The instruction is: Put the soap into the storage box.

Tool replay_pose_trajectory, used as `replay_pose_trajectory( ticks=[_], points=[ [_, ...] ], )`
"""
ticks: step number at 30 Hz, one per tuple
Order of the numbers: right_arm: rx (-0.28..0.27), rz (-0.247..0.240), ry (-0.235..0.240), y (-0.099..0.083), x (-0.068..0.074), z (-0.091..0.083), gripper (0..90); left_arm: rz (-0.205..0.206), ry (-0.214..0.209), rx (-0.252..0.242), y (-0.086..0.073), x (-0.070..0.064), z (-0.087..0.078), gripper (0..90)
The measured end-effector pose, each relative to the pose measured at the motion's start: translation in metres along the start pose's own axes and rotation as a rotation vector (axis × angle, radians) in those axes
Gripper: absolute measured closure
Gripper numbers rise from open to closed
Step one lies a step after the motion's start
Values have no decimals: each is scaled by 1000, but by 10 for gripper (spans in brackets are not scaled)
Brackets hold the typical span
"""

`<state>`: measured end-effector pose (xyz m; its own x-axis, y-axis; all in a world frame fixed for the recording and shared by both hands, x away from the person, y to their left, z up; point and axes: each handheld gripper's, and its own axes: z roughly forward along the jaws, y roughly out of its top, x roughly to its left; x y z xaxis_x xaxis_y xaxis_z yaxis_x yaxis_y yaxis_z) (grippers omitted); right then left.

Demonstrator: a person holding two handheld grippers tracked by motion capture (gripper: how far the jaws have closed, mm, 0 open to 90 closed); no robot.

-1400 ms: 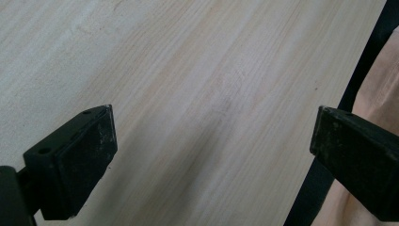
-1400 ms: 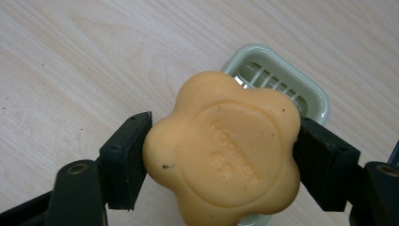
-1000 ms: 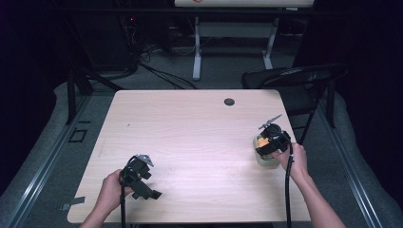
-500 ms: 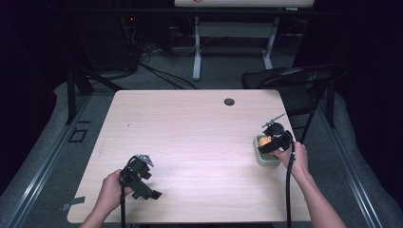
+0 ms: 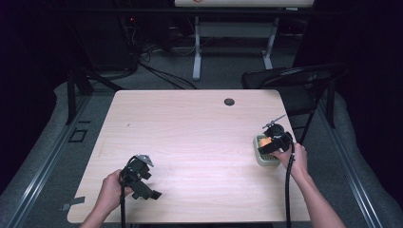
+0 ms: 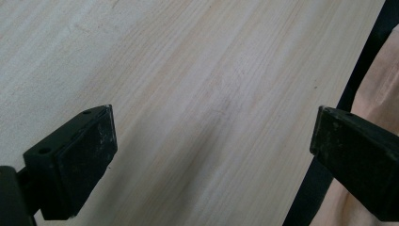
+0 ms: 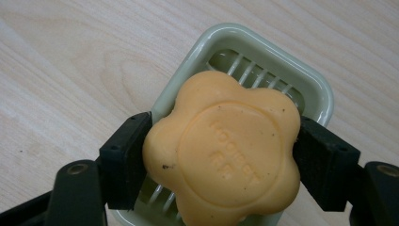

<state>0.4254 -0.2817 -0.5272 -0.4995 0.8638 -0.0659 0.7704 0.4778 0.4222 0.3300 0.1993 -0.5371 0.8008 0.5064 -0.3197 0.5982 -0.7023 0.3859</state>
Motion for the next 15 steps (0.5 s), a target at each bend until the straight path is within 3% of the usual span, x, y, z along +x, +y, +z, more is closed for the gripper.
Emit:
replay_pose_trajectory(
  ticks=[6,15],
  points=[
    [13,-7,4,0,-2,0,264,1,0,-2,0,0,0,13],
    [11,32,12,-1,-3,3,263,1,0,-1,0,0,0,13]
  ],
)
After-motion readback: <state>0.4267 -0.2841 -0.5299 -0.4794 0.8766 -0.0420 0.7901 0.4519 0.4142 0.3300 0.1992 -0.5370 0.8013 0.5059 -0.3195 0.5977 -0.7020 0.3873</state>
